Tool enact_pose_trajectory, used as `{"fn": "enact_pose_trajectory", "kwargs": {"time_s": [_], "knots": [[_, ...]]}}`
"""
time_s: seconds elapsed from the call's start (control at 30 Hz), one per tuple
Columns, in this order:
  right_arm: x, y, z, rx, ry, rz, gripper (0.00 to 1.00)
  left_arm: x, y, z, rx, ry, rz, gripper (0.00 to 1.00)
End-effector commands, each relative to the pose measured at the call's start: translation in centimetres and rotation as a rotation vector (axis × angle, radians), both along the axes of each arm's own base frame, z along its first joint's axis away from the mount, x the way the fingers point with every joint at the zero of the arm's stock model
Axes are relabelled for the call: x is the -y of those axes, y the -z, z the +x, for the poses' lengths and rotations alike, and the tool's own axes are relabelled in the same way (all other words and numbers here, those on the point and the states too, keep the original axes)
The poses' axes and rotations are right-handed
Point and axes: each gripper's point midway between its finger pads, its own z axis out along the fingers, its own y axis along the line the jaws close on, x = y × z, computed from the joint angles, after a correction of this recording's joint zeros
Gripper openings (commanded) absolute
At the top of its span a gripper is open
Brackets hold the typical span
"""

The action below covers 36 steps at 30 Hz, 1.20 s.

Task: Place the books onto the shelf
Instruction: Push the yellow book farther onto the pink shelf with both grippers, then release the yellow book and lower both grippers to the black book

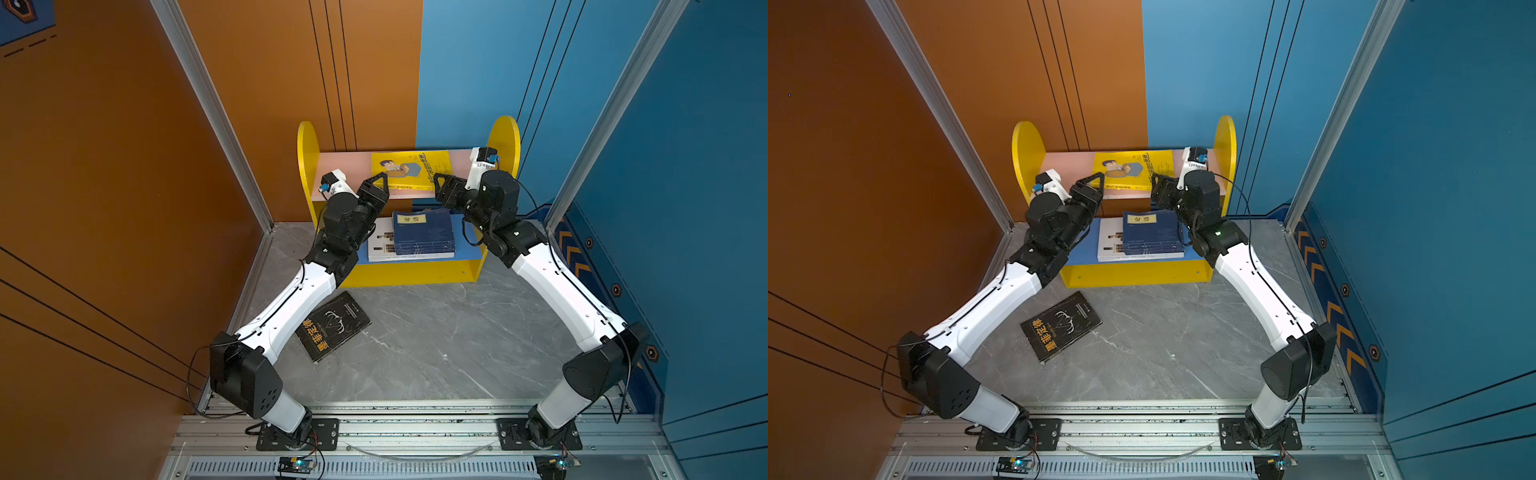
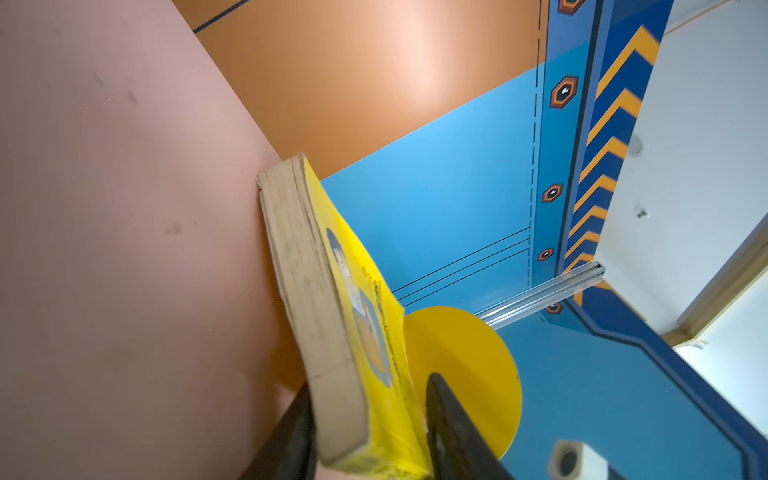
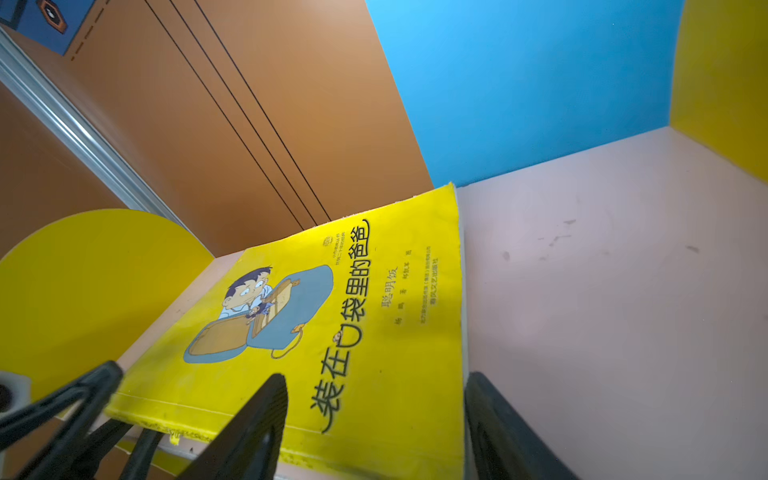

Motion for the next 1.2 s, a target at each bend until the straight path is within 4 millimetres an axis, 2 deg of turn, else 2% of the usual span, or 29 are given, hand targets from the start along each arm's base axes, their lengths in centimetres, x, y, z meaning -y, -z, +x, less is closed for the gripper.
{"fn": "enact_pose_trajectory", "kwargs": {"time_s": [0.0,0.07,0.17,0.37,0.43,0.63,0.73,0.77,0.83,0.93,0.97,1.03,1.17], "knots": [[0.9,0.6,0.0,-0.007,0.082,-0.106,0.69,-0.6,0.0,-0.5,-0.013,-0.025,0.066,0.63],[0.8,1.1,0.1,-0.019,0.085,-0.119,0.69,-1.4,0.2,-0.7,-0.019,-0.05,0.078,0.74],[1.0,1.4,0.1,-0.028,0.092,-0.13,0.69,-3.0,0.6,-0.9,-0.032,-0.094,0.095,0.83],[1.5,1.6,-0.2,-0.034,0.102,-0.135,0.69,-7.2,0.8,-2.1,-0.054,-0.151,0.153,0.85],[1.6,2.4,-0.5,-0.044,0.098,-0.141,0.7,-8.4,0.7,-2.7,-0.049,-0.162,0.19,0.85],[0.8,0.7,-1.9,-0.011,-0.002,-0.111,0.75,-8.6,-0.3,-5.5,0.051,-0.085,0.322,0.85],[0.3,-1.5,-3.6,0.048,-0.075,-0.098,0.79,-8.7,0.0,-7.6,0.072,-0.06,0.426,0.85],[0.2,-2.3,-4.5,0.072,-0.095,-0.089,0.81,-9.0,0.6,-8.3,0.062,-0.065,0.457,0.9],[0.3,-3.5,-6.2,0.11,-0.125,-0.082,0.86,-10.2,1.9,-9.7,0.022,-0.1,0.511,0.94],[0.5,-4.2,-8.9,0.15,-0.157,-0.091,0.95,-13.4,5.4,-11.7,-0.096,-0.21,0.589,0.99],[0.6,-4.1,-9.7,0.156,-0.163,-0.092,0.99,-14.7,7.3,-12.4,-0.162,-0.25,0.615,0.98],[0.9,-3.4,-11.0,0.152,-0.173,-0.096,1.0,-17.1,10.8,-13.7,-0.267,-0.329,0.643,0.98],[1.5,-0.6,-12.6,0.106,-0.164,-0.12,1.0,-20.8,17.9,-16.1,-0.506,-0.421,0.647,0.98]]}}
